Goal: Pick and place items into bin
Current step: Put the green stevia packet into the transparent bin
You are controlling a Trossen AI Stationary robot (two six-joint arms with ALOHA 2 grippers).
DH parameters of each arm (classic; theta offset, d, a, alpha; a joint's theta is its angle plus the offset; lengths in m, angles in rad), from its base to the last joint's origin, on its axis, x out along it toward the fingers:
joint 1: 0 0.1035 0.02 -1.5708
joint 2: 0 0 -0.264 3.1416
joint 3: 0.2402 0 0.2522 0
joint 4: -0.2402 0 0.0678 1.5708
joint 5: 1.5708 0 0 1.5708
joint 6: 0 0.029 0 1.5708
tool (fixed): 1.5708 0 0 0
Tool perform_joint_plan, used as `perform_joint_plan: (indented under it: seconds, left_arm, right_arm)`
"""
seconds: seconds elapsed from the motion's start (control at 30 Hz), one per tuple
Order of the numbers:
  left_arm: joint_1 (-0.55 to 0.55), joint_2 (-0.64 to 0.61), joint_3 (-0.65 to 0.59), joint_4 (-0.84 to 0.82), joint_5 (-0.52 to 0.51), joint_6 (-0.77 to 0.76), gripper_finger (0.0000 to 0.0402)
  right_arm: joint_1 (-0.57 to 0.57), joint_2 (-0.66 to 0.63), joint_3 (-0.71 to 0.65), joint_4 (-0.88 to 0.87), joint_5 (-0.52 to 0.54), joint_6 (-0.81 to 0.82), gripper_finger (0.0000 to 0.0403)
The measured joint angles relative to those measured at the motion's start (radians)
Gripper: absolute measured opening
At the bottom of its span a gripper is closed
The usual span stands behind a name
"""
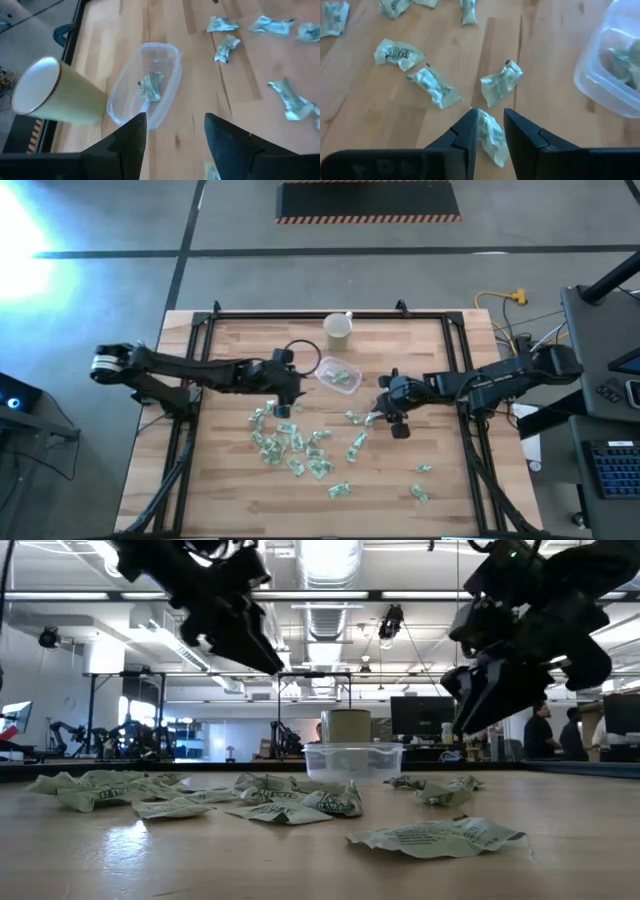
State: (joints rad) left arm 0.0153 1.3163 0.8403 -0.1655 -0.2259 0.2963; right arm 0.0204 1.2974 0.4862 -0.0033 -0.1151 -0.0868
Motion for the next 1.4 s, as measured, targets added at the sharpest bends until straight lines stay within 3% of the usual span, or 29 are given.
perform_joint_plan:
  seconds: [0.33,0.6,0.83,1.2,1.4]
  left_arm:
    - [-0.013,-0.198,-0.181,0.026,0.000,-0.120,0.0183]
    - [-0.018,-0.288,-0.249,0.033,-0.002,-0.135,0.0183]
    - [-0.017,-0.307,-0.279,0.080,-0.002,-0.134,0.0183]
    - [-0.017,-0.303,-0.282,0.081,-0.004,-0.133,0.0183]
    - [-0.017,-0.303,-0.282,0.080,-0.007,-0.133,0.0183]
  right_arm:
    - [0.001,0.198,0.081,0.001,-0.001,0.023,0.0150]
    - [0.001,0.232,0.093,-0.066,0.002,0.086,0.0161]
    - [0.001,0.221,0.088,-0.093,0.012,0.112,0.0130]
    - [0.001,0.215,0.099,-0.095,0.022,0.093,0.0020]
    - [0.001,0.210,0.163,-0.108,0.023,0.055,0.0010]
